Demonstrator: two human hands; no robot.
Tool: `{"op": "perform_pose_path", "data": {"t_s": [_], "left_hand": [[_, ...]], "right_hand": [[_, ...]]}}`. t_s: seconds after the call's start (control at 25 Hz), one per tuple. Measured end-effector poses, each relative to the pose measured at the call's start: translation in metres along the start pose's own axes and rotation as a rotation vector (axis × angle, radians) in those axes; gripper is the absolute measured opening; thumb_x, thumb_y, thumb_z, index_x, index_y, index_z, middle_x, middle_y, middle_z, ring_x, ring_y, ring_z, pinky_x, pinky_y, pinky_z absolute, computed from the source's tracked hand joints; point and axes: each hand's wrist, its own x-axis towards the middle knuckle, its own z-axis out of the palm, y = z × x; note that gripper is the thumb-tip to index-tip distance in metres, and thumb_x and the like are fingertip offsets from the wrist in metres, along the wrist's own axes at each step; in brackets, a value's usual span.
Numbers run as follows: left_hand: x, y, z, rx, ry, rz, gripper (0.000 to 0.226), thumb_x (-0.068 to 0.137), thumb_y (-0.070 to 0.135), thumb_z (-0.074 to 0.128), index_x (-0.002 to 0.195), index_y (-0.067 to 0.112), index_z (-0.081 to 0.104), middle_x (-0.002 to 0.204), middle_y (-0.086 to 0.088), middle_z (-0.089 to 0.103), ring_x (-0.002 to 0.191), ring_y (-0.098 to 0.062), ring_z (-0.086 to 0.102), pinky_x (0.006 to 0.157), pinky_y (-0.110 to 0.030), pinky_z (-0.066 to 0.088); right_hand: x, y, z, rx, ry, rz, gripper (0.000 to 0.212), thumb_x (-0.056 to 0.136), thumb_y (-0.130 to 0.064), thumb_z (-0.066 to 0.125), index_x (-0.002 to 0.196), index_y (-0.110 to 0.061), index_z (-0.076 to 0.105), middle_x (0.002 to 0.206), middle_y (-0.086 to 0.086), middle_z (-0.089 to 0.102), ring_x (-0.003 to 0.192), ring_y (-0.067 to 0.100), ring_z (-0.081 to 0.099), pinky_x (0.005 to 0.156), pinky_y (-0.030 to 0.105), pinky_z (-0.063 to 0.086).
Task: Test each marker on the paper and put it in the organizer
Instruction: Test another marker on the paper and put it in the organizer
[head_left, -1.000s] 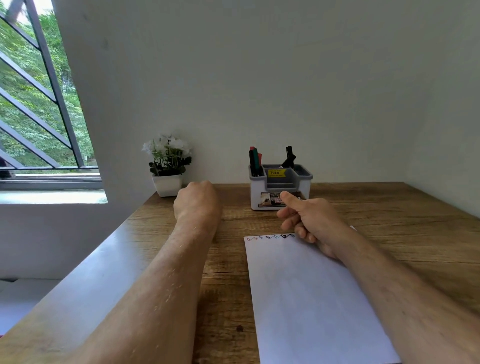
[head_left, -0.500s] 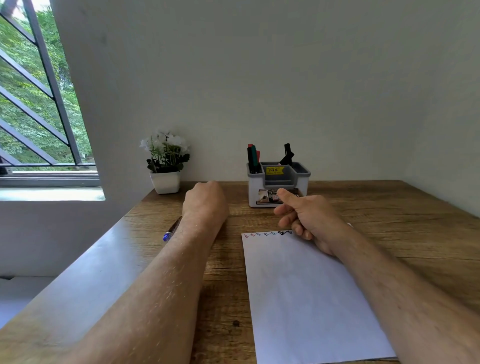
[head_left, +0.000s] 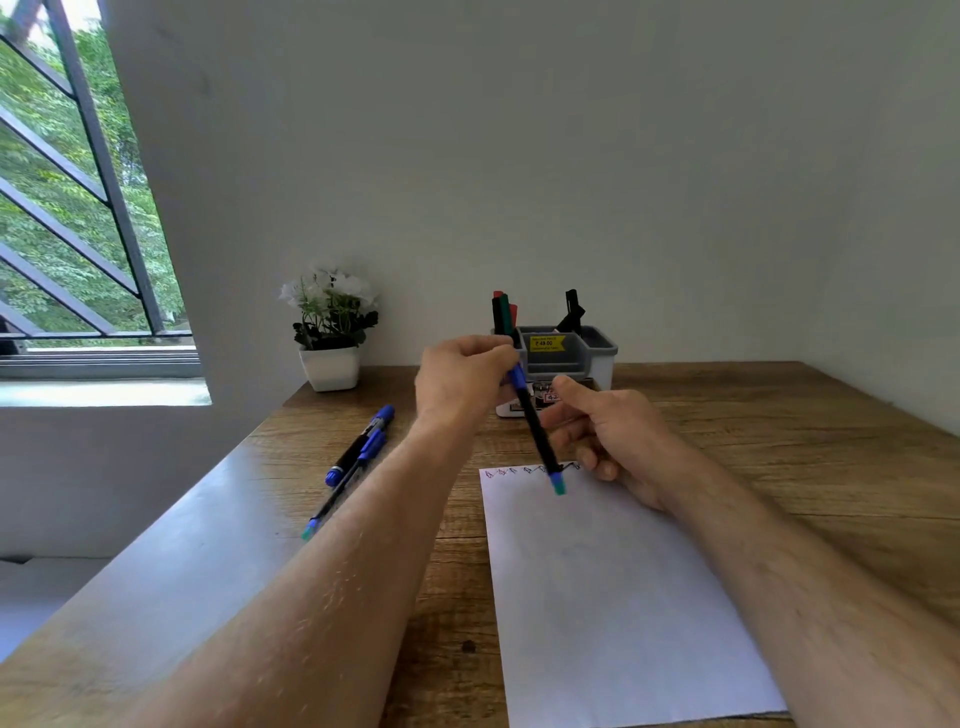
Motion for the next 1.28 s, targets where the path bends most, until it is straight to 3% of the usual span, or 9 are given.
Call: {"op": "perform_pose_path", "data": {"t_s": [0.2, 0.32, 0.48, 0.56, 0.76, 0.96, 1.28], "left_hand": [[-0.013, -0.004, 0.015, -0.284, -0.099, -0.172, 0.015, 0.092, 0.0, 0.06, 0.104, 0.004, 0.067, 0.091, -0.016, 0.071, 0.072, -0.023, 0.069, 0.073, -0.034, 0.062], [-0.014, -0.001, 0.013, -0.354, -0.129, -0.195, 0.021, 0.095, -0.005, 0.052, 0.108, 0.004, 0.065, 0.093, -0.016, 0.071, 0.071, -0.023, 0.07, 0.071, -0.034, 0.062], [-0.014, -0.001, 0.009, -0.356, -0.165, -0.159, 0.022, 0.095, -0.004, 0.051, 0.112, 0.002, 0.064, 0.101, -0.017, 0.071, 0.078, -0.023, 0.07, 0.075, -0.036, 0.06], [-0.015, -0.001, 0.009, -0.378, -0.171, -0.144, 0.02, 0.095, 0.003, 0.058, 0.112, -0.002, 0.065, 0.091, -0.016, 0.072, 0.073, -0.021, 0.07, 0.073, -0.034, 0.06], [-0.018, 0.0, 0.009, -0.334, -0.212, -0.1, 0.02, 0.086, 0.017, 0.072, 0.097, -0.001, 0.071, 0.069, -0.009, 0.072, 0.057, -0.016, 0.068, 0.059, -0.024, 0.06], [-0.018, -0.001, 0.012, -0.241, -0.189, -0.031, 0.011, 0.08, 0.022, 0.079, 0.083, 0.011, 0.077, 0.078, -0.012, 0.069, 0.069, -0.019, 0.06, 0.07, -0.029, 0.055], [-0.019, 0.001, 0.014, -0.233, -0.148, -0.003, 0.009, 0.085, 0.019, 0.075, 0.086, 0.01, 0.076, 0.075, -0.01, 0.069, 0.065, -0.017, 0.061, 0.066, -0.026, 0.055]], "right_hand": [[-0.007, -0.006, 0.001, 0.076, -0.098, -0.05, 0.042, 0.096, -0.046, 0.056, 0.096, -0.006, 0.072, 0.073, 0.008, 0.071, 0.05, 0.014, 0.058, 0.043, 0.023, 0.043], [-0.009, -0.007, -0.001, 0.101, -0.118, -0.043, 0.035, 0.099, -0.039, 0.054, 0.1, -0.007, 0.068, 0.07, 0.011, 0.068, 0.044, 0.015, 0.051, 0.036, 0.024, 0.04], [-0.01, -0.006, -0.001, 0.11, -0.132, -0.046, 0.03, 0.099, -0.034, 0.055, 0.092, -0.007, 0.067, 0.063, 0.008, 0.063, 0.037, 0.012, 0.038, 0.034, 0.019, 0.029], [-0.01, -0.007, -0.002, 0.12, -0.131, -0.052, 0.035, 0.1, -0.033, 0.053, 0.081, -0.006, 0.064, 0.054, 0.005, 0.057, 0.035, 0.011, 0.035, 0.033, 0.018, 0.027], [-0.009, -0.007, -0.006, 0.149, -0.096, -0.076, 0.033, 0.098, -0.035, 0.057, 0.084, -0.007, 0.069, 0.056, 0.004, 0.059, 0.036, 0.01, 0.036, 0.032, 0.019, 0.027], [-0.006, -0.006, -0.008, 0.054, 0.043, -0.113, 0.033, 0.091, -0.042, 0.064, 0.078, -0.014, 0.074, 0.055, 0.001, 0.051, 0.036, 0.008, 0.031, 0.036, 0.018, 0.025], [-0.013, -0.01, -0.007, -0.026, 0.097, -0.167, 0.037, 0.088, -0.046, 0.064, 0.073, -0.014, 0.073, 0.048, -0.001, 0.047, 0.035, 0.008, 0.032, 0.036, 0.02, 0.027]]}}
